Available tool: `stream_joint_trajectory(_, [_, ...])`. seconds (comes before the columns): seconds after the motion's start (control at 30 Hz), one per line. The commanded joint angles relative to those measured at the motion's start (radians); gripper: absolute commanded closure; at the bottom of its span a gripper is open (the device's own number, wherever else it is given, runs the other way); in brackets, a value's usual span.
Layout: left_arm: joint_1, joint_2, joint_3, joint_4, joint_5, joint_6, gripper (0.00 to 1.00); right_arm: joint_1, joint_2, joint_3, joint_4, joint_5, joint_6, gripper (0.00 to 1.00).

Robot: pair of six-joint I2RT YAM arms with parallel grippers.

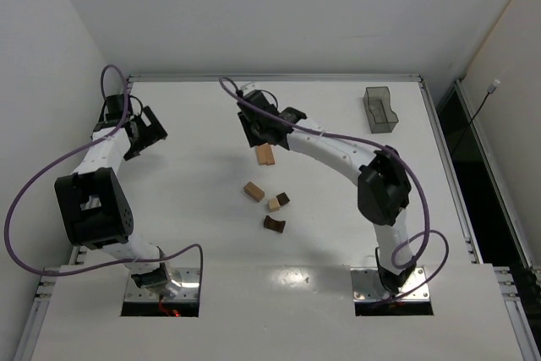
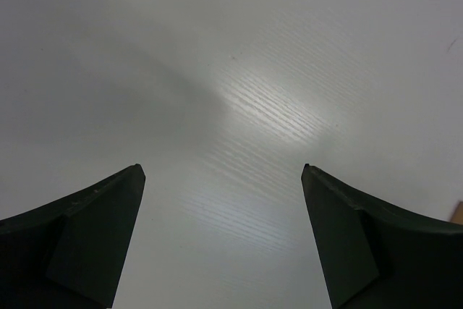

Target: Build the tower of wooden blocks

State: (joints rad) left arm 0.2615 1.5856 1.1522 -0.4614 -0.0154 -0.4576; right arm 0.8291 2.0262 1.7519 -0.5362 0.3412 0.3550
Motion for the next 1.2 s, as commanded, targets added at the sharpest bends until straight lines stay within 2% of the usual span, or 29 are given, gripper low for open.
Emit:
stream_joint_trajectory(0.0, [0.013,-0.044,-0.003,0.027,-0.012,-0.027,0.12,-0.045,0.035,0.014,-0.033,0.007,0.119,1.0])
stream_joint_trajectory(0.27, [0.013,-0.016,0.018,0.027,0.0,-0.027,0.12,-0.165,0.108,0.014,-0.033,-0.157,0.191,1.0])
stream_joint_trajectory(0.57, [0.013,-0.016,0.006,0.036,0.009,-0.027,0.12,-0.185,0.172,0.067,-0.024,-0.278,0.202,1.0])
stream_joint_trajectory(1.17, [0.013,0.002,0.006,0.036,0.02,-0.018,0.12,-0.166,0.278,0.155,-0.013,-0.199,0.156,1.0])
